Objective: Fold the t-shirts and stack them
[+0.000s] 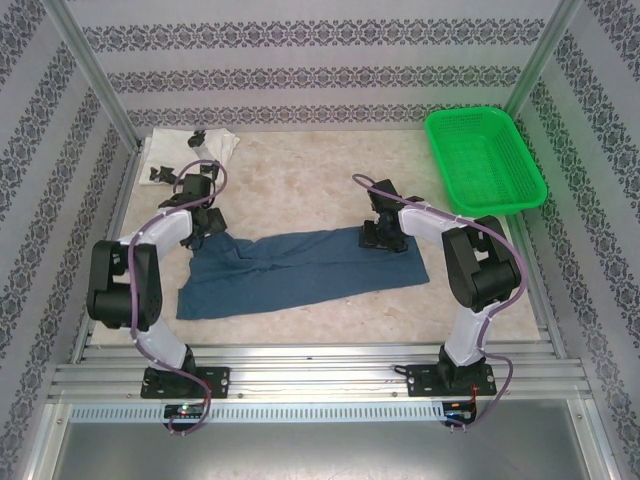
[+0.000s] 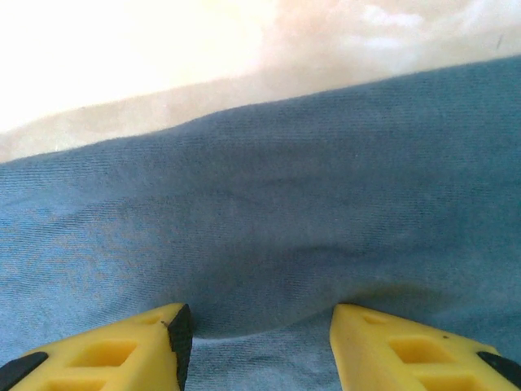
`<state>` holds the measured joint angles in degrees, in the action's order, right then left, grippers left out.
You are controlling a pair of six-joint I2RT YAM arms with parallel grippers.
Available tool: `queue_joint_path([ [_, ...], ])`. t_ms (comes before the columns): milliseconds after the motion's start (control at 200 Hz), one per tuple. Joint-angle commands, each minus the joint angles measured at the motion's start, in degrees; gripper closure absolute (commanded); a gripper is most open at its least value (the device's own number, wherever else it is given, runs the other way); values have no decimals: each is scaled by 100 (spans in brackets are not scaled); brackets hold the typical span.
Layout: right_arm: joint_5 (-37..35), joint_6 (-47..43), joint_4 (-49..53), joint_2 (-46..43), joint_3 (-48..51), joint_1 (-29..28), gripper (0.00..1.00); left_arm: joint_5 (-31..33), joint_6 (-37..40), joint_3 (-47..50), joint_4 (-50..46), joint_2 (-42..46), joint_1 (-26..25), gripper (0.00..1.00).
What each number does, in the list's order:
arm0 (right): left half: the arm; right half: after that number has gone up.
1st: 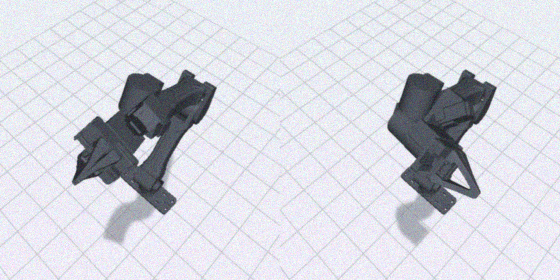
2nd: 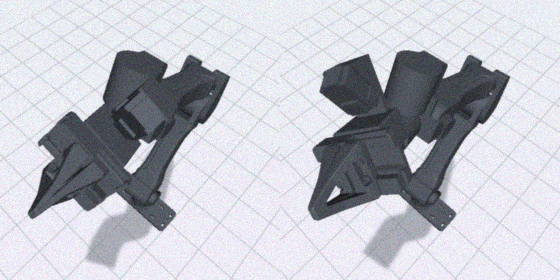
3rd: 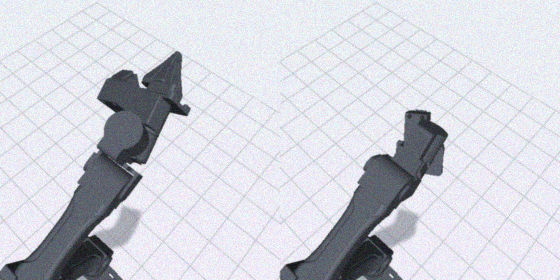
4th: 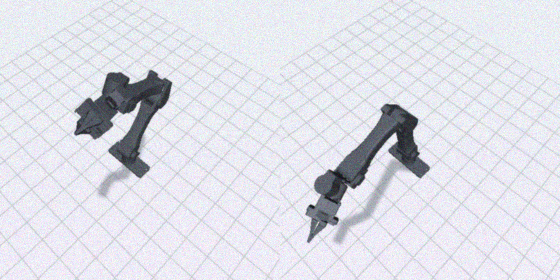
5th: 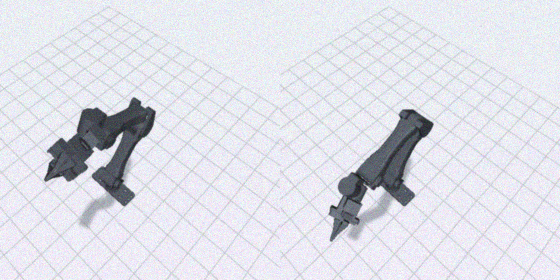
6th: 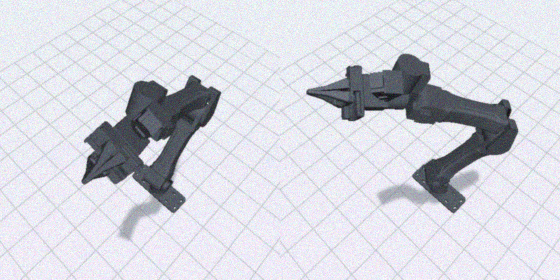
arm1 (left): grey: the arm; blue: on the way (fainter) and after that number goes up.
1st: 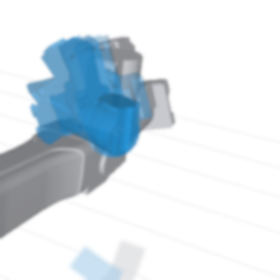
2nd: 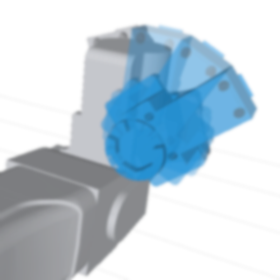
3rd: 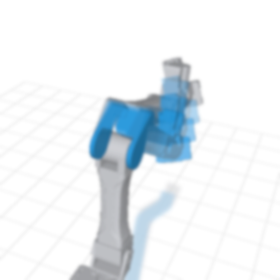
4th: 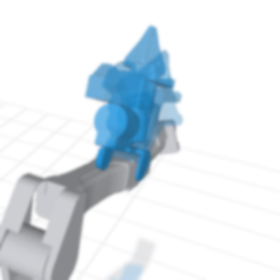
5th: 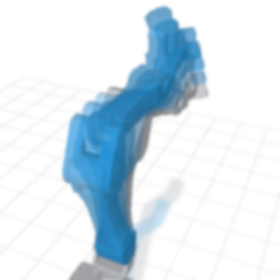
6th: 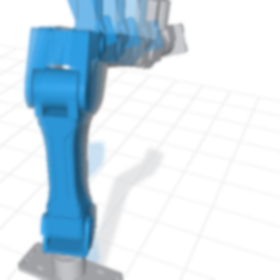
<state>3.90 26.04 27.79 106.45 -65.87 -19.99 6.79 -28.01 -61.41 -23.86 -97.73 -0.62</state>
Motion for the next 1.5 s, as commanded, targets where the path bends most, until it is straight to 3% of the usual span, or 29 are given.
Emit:
queue_joint_path([
  [0,-205,119,211,134,43,113,49,-139,61,-49,86,-173,168,26],
  [140,-231,152,235,-43,55,163,48,-445,41,192,406,-301,463,34],
  [230,-181,193,204,-206,127,294,48,-830,114,50,446,-522,586,46],
  [275,-178,203,190,-301,173,393,48,-943,123,-110,325,-709,656,58],
  [340,-221,176,261,-437,218,557,47,-1126,120,-377,95,-1032,813,83],
  [420,-310,139,313,-662,329,773,45,-1218,95,-439,38,-1148,974,98],
  [595,-294,13,346,-960,468,1165,41,-1384,38,-354,166,-1103,1117,100],
  [789,-158,-90,359,-382,38,1418,41,-1654,56,-357,303,-1181,1093,100],
  [974,-150,-316,621,267,-714,1437,46,-1809,66,-381,342,-1219,1091,100],
  [1099,-50,-319,543,234,-779,1445,50,-1833,81,-381,337,-1203,1095,100],
  [1364,205,-358,493,282,-724,1404,73,-1830,110,-368,338,-1159,1088,100],
  [1499,246,-320,379,274,-697,1427,97,-1838,151,-391,311,-1167,1091,100],
])
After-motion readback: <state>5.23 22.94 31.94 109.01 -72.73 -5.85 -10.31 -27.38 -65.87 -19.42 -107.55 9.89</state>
